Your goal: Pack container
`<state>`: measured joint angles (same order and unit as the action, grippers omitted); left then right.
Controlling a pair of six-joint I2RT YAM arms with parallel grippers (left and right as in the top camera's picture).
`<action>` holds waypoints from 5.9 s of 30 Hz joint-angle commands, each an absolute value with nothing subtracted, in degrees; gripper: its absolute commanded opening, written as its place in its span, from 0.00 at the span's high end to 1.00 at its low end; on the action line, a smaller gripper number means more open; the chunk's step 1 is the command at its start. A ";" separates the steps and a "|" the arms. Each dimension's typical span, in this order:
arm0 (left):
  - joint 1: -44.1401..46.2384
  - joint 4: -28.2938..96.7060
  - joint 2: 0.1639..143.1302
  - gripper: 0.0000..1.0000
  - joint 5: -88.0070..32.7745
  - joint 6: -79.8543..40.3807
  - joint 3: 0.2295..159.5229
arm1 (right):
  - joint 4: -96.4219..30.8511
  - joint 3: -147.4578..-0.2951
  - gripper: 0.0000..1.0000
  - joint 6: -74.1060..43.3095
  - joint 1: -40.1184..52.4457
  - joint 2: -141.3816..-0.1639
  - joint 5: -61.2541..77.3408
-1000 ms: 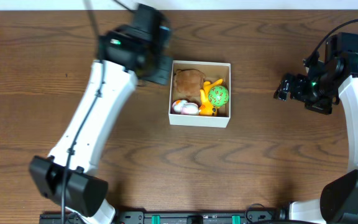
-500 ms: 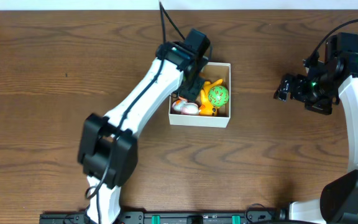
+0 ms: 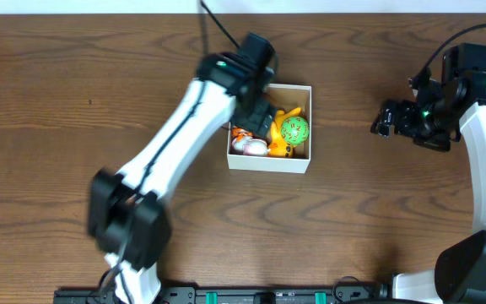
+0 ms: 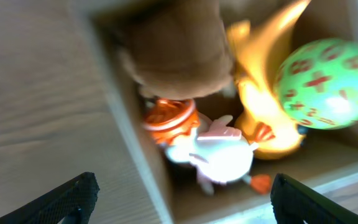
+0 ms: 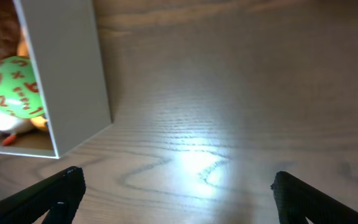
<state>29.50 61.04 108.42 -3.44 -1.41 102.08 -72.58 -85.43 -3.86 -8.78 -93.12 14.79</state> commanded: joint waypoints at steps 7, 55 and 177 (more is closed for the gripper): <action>25.98 64.42 84.18 0.11 12.88 -8.58 104.29 | -66.35 -85.52 0.01 6.52 -8.78 -80.25 26.79; 25.63 82.30 54.22 0.02 27.68 -20.25 104.09 | -77.69 -85.49 0.01 12.91 -6.04 -42.44 19.25; -1.32 15.49 2.59 0.02 3.60 0.19 11.20 | -37.58 -9.65 0.01 20.21 -5.93 -0.32 26.81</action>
<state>-1.04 16.03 4.89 4.38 -1.02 12.43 -37.65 -9.82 19.94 -6.39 -0.84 26.15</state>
